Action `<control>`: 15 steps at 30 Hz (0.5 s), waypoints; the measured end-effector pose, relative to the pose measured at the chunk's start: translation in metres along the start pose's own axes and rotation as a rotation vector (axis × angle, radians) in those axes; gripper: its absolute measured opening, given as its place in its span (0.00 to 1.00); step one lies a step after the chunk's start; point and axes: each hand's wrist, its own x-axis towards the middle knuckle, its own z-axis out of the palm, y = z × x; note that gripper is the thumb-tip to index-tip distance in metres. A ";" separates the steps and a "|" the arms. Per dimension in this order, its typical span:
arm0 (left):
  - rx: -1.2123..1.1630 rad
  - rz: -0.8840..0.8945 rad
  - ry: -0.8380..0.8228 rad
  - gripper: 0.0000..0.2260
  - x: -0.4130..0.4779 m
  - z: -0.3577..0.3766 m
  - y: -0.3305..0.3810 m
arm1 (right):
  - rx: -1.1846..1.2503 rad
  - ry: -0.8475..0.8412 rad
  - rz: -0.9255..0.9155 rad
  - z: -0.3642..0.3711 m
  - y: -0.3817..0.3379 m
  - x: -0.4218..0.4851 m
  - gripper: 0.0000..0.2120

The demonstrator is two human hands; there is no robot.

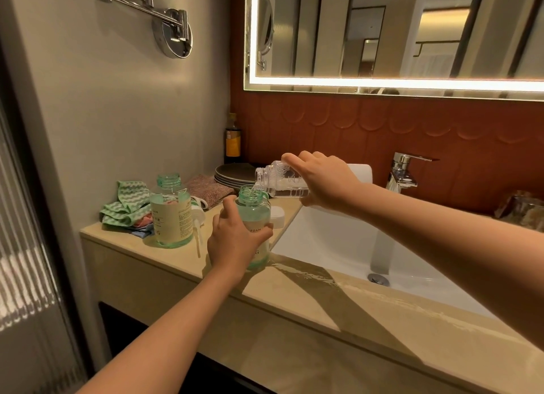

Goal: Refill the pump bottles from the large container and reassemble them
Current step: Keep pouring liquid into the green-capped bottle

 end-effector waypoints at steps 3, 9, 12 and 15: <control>0.000 0.002 0.003 0.35 0.000 0.000 0.000 | 0.002 -0.006 0.001 0.001 0.000 0.000 0.37; 0.001 -0.010 -0.004 0.35 0.000 0.000 0.001 | 0.005 -0.004 0.001 0.000 0.000 0.000 0.36; -0.004 -0.009 -0.006 0.35 -0.001 0.000 0.001 | 0.007 -0.002 0.004 0.001 0.000 0.000 0.36; -0.009 -0.005 -0.002 0.35 0.000 0.000 0.001 | 0.005 0.001 0.002 0.001 0.001 0.000 0.37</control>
